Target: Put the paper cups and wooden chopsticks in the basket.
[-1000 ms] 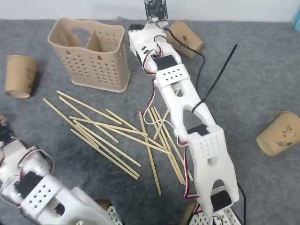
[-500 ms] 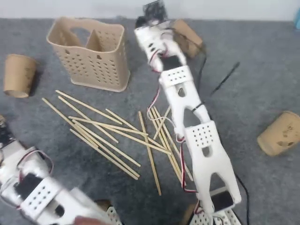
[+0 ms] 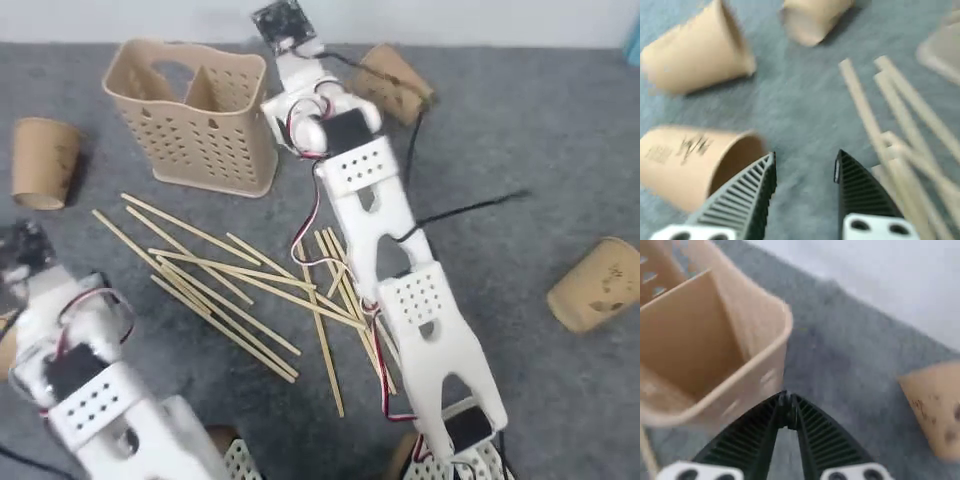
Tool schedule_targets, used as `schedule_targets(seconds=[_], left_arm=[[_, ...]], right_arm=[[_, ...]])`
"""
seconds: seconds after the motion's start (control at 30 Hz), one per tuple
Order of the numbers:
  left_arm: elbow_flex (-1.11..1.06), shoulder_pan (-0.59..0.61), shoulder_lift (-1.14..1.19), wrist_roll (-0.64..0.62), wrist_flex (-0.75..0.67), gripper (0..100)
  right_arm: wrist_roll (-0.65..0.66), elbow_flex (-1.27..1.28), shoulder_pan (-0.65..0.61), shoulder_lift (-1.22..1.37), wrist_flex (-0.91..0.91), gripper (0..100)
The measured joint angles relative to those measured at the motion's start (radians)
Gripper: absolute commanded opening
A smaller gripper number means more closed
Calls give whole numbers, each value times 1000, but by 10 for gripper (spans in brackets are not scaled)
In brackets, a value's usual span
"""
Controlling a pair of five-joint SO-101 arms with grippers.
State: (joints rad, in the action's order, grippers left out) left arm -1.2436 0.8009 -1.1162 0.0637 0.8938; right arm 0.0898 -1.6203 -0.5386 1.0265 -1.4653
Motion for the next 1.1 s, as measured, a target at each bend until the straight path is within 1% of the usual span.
schedule_targets(seconds=[0.07, 0.13, 0.3, 0.43, 0.53, 0.7, 0.8, 0.93, 1.0, 1.1], left_arm=[[84, -81, 0, -28, 72, 177], [172, -167, 0, -57, 146, 177], [377, -382, 5, -126, 275, 177], [534, -517, 109, -167, 333, 179], [661, -605, 256, -176, 361, 179], [888, -749, 534, -180, 364, 180], [1022, -838, 684, -180, 364, 180], [1197, -933, 868, -180, 364, 180], [1281, -971, 967, -180, 364, 180], [1404, -1007, 1115, -180, 364, 180]], right_arm=[[0, -9, 3, -94, -158, 9], [2, -14, 14, -175, -272, 9], [2, 17, 132, -305, -292, 9], [2, 172, 169, -450, -292, 9], [32, 391, 189, -617, -292, 9], [190, 873, 196, -974, -292, 9], [245, 1143, 238, -1183, -292, 9], [262, 1428, 358, -1421, -278, 9], [273, 1560, 440, -1527, -235, 9], [331, 1752, 543, -1657, -163, 9]])
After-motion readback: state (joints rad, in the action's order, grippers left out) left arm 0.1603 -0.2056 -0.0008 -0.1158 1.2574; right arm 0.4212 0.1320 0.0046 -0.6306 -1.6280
